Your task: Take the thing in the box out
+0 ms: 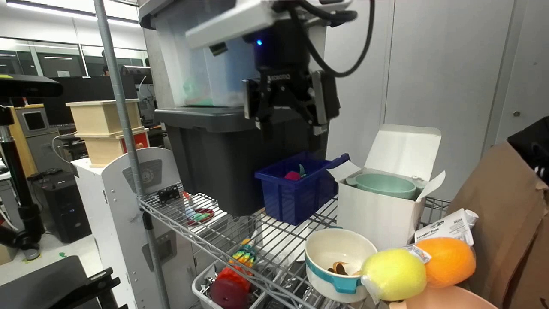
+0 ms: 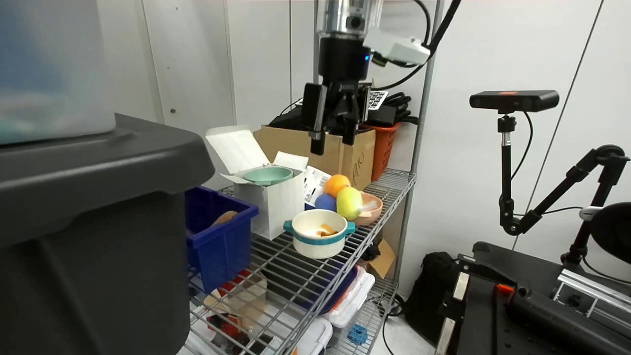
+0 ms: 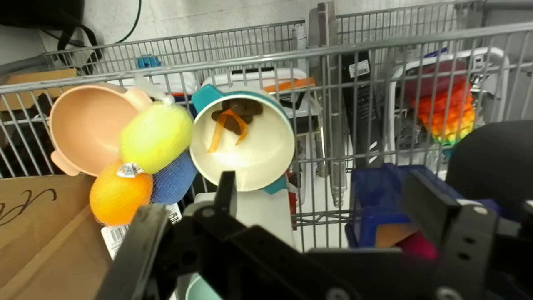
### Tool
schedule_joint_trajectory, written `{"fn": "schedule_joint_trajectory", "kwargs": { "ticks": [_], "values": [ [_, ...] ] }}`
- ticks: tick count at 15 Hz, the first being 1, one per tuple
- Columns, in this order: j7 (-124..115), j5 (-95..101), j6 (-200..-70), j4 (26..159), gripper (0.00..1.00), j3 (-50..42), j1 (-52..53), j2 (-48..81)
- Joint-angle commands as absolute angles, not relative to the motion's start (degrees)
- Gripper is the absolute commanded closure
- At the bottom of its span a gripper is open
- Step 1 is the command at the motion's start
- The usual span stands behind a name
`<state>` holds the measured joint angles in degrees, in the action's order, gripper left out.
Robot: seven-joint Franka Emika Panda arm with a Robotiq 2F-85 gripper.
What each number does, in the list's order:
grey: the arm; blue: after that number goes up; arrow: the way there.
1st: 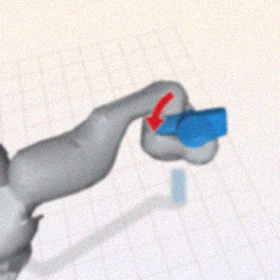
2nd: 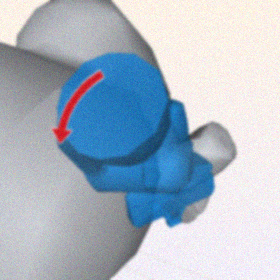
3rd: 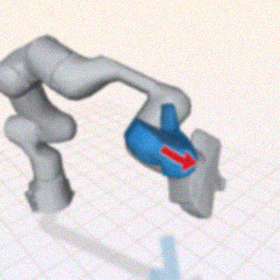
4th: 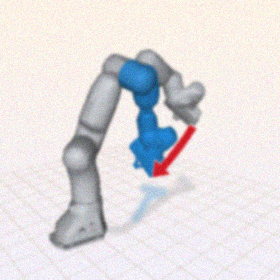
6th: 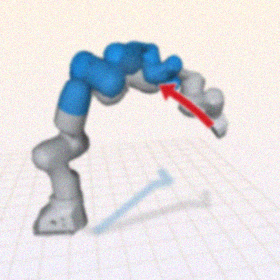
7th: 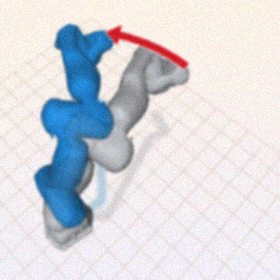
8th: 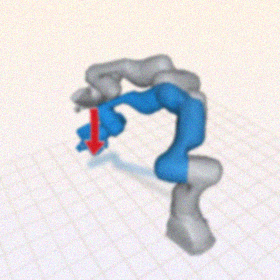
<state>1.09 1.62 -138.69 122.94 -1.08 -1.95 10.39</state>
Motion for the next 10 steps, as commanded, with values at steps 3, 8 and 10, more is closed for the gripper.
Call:
{"fn": "schedule_joint_trajectory", "kwargs": {
  "ticks": [3, 8, 10],
  "values": [
    [3.1, 2.1, -129.8, 137.8, 0.0, 1.0, 0.6, -10.3],
    [2.8, 0.3, -115.6, 145.1, 0.0, 2.6, 3.1, -24.6],
    [0.0, 0.7, -108.4, 145.5, 0.0, 3.6, 3.3, -27.8]
  ]
}}
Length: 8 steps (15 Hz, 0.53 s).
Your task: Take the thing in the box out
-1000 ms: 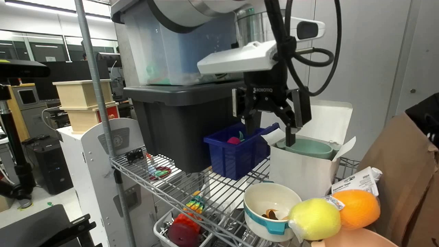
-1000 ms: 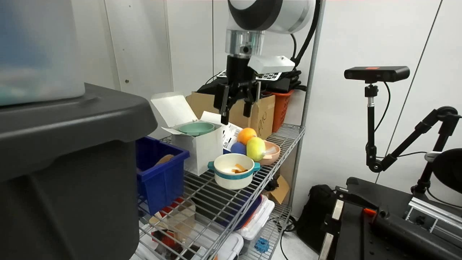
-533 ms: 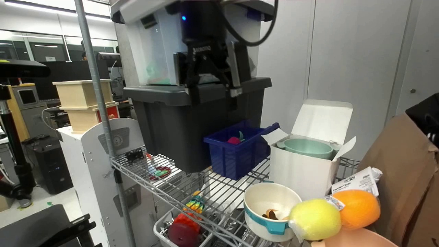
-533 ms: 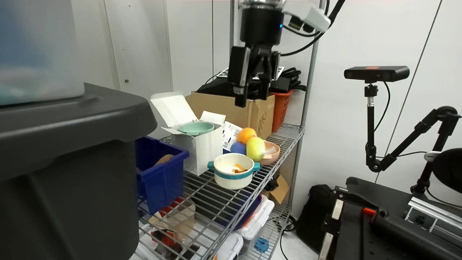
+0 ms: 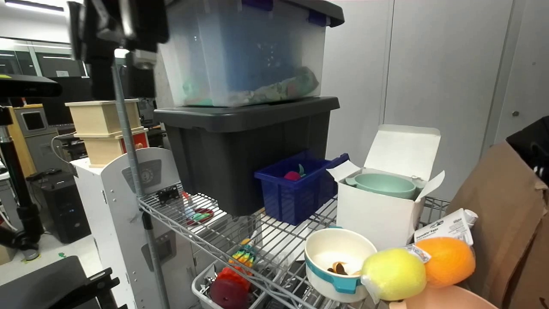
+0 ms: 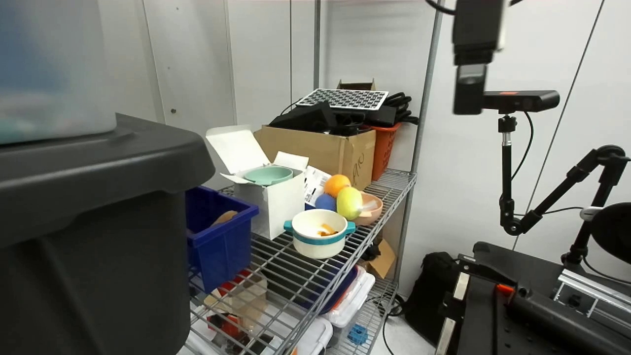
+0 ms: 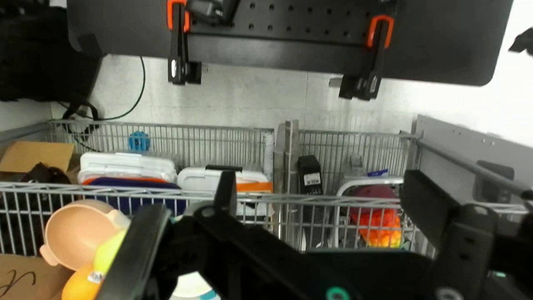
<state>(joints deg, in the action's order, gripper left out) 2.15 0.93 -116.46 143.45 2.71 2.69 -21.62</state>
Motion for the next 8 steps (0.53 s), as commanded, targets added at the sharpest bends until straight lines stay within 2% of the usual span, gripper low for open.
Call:
{"fn": "schedule_joint_trajectory", "kwargs": {
  "ticks": [1, 8],
  "values": [
    [1.6, 0.9, -113.1, 144.1, 0.0, 2.8, 3.1, -23.7],
    [0.8, 0.9, -109.2, 145.5, 0.0, 3.3, 3.3, -27.3]
  ]
}}
